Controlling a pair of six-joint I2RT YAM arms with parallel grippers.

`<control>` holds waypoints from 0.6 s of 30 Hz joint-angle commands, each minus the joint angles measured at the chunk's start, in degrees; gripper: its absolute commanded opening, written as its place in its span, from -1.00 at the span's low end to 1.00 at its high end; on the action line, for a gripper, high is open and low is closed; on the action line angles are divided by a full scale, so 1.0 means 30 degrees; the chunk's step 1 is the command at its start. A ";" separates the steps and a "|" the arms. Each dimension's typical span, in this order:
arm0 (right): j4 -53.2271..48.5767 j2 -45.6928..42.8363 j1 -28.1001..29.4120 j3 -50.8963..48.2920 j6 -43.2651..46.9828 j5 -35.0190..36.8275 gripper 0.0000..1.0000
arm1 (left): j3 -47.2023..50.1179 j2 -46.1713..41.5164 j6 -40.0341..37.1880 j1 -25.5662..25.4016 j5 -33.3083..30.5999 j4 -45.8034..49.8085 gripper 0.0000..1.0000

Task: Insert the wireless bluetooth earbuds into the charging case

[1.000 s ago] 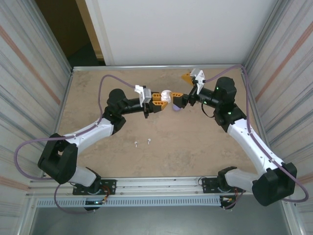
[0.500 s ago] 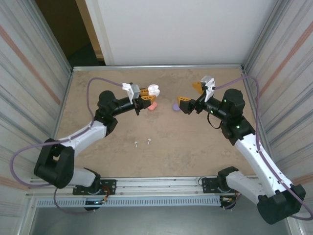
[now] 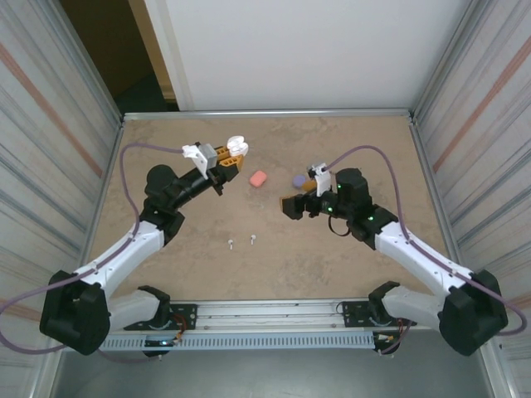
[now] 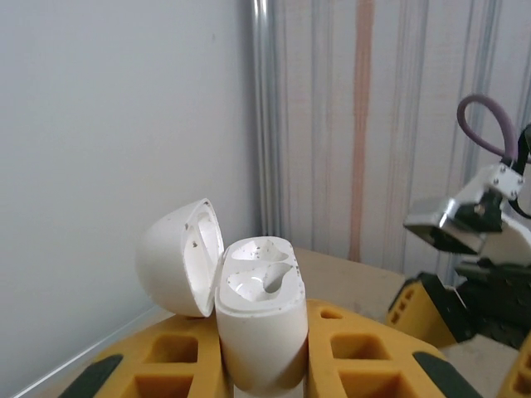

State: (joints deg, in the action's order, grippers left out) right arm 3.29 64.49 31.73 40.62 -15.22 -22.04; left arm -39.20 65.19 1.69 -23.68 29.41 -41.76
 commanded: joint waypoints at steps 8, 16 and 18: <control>-0.3731 0.5544 0.3011 0.4001 -0.3374 -0.0274 0.48 | 0.1309 -0.1886 -0.0064 0.0072 -0.3720 -0.0621 -1.00; -0.5813 1.0437 0.5337 0.7362 -0.5969 -0.0475 0.18 | 0.1950 -0.2478 -0.0042 0.0075 -0.3851 -0.1613 -1.00; -0.6349 1.1635 0.5827 0.8282 -0.6193 -0.0467 0.12 | 0.2082 -0.2623 -0.0063 0.0086 -0.4034 -0.1680 -1.00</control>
State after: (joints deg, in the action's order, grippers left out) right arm -11.25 95.77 47.48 62.17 -30.41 -22.70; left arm -33.74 59.16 1.69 -23.68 18.81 -43.16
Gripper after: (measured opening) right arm 0.570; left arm 0.208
